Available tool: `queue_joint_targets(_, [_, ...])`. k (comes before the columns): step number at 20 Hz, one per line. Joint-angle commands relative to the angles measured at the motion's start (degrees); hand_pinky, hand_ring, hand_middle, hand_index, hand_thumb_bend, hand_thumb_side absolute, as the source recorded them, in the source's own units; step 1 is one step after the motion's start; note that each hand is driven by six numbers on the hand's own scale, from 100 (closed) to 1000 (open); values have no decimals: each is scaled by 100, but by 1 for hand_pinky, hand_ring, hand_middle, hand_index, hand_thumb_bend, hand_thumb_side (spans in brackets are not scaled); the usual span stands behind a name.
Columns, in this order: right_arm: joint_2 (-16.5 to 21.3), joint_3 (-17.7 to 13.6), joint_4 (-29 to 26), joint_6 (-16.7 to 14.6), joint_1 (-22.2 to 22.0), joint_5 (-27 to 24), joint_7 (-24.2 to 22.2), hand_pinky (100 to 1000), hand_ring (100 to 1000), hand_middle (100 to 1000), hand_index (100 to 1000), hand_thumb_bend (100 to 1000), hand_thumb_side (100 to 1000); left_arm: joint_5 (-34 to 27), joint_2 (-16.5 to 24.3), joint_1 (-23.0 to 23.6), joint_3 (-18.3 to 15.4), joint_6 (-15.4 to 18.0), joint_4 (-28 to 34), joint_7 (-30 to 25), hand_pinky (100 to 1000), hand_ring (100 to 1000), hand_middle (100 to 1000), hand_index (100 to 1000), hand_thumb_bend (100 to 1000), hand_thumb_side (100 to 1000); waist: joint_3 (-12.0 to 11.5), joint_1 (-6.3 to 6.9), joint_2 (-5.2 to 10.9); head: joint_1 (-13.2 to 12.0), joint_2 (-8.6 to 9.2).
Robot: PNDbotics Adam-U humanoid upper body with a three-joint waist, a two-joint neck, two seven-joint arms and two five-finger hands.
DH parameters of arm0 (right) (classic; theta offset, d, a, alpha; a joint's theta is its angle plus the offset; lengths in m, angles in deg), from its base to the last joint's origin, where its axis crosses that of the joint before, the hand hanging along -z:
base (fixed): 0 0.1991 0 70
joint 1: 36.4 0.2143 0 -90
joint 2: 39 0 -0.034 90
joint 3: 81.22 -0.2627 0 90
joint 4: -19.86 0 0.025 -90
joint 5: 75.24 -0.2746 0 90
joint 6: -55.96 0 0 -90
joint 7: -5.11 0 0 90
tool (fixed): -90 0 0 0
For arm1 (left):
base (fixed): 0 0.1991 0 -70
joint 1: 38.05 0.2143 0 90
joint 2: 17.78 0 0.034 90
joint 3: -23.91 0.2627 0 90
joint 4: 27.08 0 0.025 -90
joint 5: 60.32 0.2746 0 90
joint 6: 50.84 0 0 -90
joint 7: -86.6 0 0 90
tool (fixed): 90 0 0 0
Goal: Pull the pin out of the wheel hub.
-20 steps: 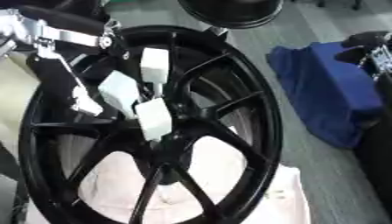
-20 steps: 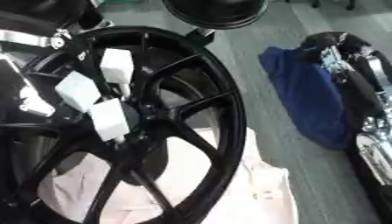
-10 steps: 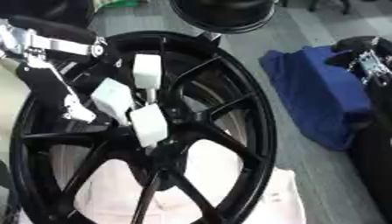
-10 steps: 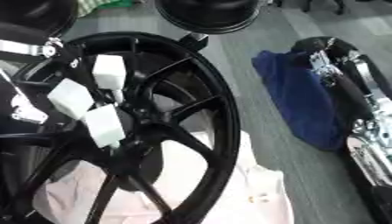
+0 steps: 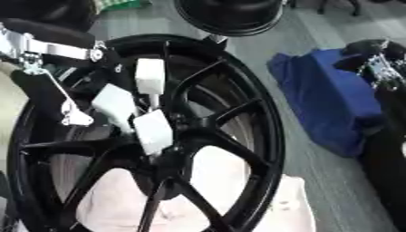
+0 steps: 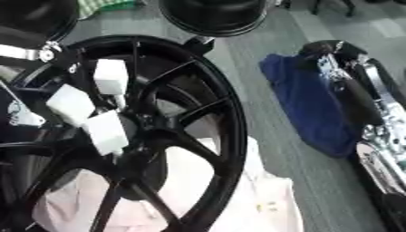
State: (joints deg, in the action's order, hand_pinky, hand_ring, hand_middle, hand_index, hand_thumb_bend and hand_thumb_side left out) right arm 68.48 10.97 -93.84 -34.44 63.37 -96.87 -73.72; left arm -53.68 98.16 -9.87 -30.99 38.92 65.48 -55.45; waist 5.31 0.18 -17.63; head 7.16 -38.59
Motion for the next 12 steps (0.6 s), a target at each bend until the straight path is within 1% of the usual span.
queue_joint_targets(1, [76,-27,-90,0,40,-19,26,815,658,648,678,100,555,28,99,-102,-11,-6,30,8,869,604,515,697,318,157,8,-21,82,-8,91])
queue_joint_targets(3, [74,-25,-90,5,42,-19,28,815,658,648,678,100,556,25,79,-118,-3,-21,28,8,860,568,476,663,292,136,6,-21,79,-10,91])
queue_joint_targets(6, [72,-26,-90,18,39,-17,36,815,658,648,678,100,557,-24,60,-143,-35,-85,21,8,849,538,444,625,246,100,1,-19,78,-8,96])
queue_joint_targets(10, [73,-29,-90,29,38,-19,46,815,659,649,679,100,557,-82,53,-164,-88,-207,27,8,831,502,382,555,178,100,-1,-17,83,-7,92])
queue_joint_targets(12, [74,-30,-90,32,39,-20,48,815,659,648,679,100,557,-126,47,-175,-119,-282,34,8,825,491,358,530,162,100,1,-15,86,-11,92])
